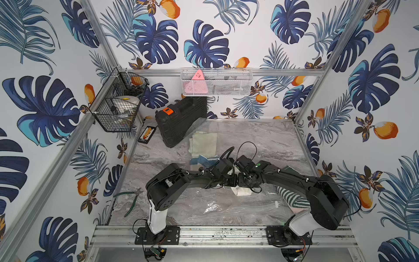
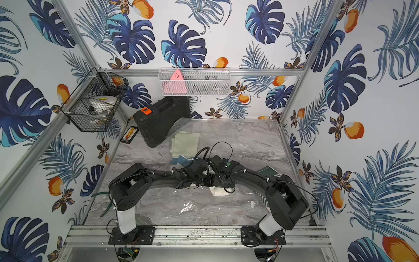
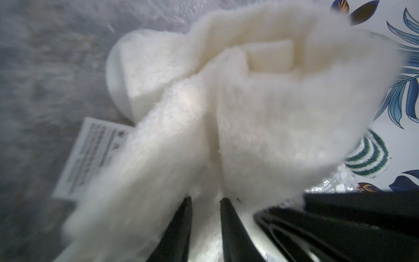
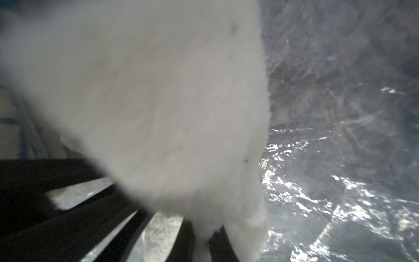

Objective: Place the folded towel into the vacuum bag
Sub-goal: Pick up the towel from the center of the board.

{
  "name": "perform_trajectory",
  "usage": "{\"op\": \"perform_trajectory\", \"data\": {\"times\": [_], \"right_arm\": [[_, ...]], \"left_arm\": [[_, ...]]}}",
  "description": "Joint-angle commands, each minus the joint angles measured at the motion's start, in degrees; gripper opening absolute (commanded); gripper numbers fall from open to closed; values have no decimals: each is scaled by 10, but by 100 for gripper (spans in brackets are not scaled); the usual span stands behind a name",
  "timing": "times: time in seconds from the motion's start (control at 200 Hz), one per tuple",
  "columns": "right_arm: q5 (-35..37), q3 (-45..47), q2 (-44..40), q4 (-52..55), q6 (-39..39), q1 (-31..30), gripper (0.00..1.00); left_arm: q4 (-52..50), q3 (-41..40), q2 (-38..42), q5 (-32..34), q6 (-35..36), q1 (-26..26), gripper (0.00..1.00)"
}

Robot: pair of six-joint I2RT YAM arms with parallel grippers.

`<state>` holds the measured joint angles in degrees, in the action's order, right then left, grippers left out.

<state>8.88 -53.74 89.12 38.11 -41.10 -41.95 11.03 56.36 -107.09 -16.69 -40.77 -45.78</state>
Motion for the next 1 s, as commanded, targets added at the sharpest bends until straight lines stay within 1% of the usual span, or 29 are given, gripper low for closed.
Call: {"op": "perform_trajectory", "data": {"times": [0.0, 0.05, 0.115, 0.16, 0.235, 0.31, 0.45, 0.55, 0.656, 0.726, 0.776, 0.891, 0.961, 0.996], "right_arm": [[-5, 15, 4, -22, -1, -1, 12], [3, 17, -1, -21, 4, -1, 14], [8, 19, -11, -22, 13, -1, 21], [4, 20, -14, -26, 22, -2, 29], [3, 18, -7, -22, 36, -7, 48], [20, 12, 7, -9, 48, -21, 60], [64, -5, 39, 21, 60, -49, 77], [76, -13, 64, 29, 66, -61, 83], [76, -14, 99, 35, 62, -62, 84], [78, -11, 118, 38, 59, -59, 81], [62, -5, 123, 29, 58, -53, 78], [24, 3, 129, 8, 51, -34, 65], [23, -5, 131, 9, 51, -23, 54], [27, -16, 130, 17, 54, -16, 48]], "left_arm": [[-37, -10, 49, -10, -2, 6, 28], [-62, -11, 75, -7, 10, 6, 29], [-87, -18, 103, 4, 20, 10, 29], [-104, -23, 117, 12, 27, 15, 29], [-133, -29, 136, 24, 41, 25, 29], [-147, -37, 157, 32, 51, 34, 29], [-164, -42, 182, 37, 66, 46, 30], [-164, -48, 187, 34, 69, 53, 31], [-167, -53, 194, 37, 75, 58, 31], [-174, -54, 197, 39, 80, 63, 31], [-178, -55, 200, 39, 83, 67, 31], [-195, -52, 210, 43, 94, 72, 31], [-209, -47, 215, 47, 103, 72, 31], [-214, -44, 219, 52, 109, 72, 32]]}}
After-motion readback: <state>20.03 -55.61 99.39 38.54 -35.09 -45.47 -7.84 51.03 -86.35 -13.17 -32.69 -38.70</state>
